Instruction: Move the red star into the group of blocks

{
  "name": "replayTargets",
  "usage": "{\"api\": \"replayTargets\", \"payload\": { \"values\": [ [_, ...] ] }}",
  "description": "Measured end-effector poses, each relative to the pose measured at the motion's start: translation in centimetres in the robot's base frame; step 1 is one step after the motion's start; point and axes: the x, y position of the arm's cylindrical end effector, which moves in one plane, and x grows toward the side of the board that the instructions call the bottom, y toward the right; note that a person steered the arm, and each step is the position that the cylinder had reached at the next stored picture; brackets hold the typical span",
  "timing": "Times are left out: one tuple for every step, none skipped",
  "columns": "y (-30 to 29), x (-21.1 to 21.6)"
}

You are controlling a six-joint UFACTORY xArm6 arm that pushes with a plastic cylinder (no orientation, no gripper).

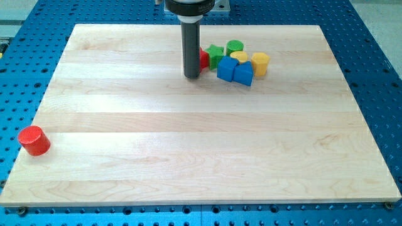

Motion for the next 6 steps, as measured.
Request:
{"api": "replayTargets", "payload": {
  "values": [
    [-0.5, 4.2],
    [-2.6, 2.5],
    [-5.9, 0.3],
    [-3.1, -2.1],
    [-3.7, -2.6],
    [-0.3, -3.6]
  ]
}}
